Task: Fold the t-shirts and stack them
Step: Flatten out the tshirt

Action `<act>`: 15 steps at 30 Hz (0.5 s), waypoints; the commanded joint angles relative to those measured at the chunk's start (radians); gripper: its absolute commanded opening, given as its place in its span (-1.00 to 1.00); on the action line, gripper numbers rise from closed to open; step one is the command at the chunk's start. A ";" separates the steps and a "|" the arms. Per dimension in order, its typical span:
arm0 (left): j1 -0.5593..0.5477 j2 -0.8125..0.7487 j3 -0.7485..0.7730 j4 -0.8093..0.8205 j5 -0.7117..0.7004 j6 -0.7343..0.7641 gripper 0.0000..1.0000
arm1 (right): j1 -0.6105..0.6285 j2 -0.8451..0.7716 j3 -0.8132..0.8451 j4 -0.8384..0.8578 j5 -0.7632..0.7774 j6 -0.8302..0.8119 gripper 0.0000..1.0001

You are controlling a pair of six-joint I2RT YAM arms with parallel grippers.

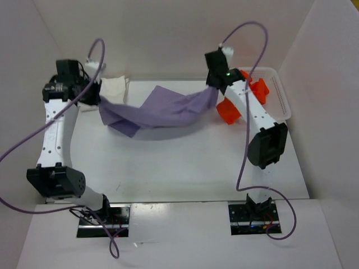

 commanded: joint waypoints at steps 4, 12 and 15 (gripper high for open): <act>0.035 0.141 0.632 0.133 0.028 -0.154 -1.00 | -0.008 -0.258 0.401 -0.069 0.252 -0.083 -1.00; 0.044 0.023 0.574 0.112 0.053 -0.067 -1.00 | 0.030 -0.554 0.112 -0.096 0.240 -0.066 -1.00; 0.044 -0.110 0.332 0.102 0.065 0.005 -1.00 | 0.030 -0.652 -0.023 -0.181 0.171 -0.001 -1.00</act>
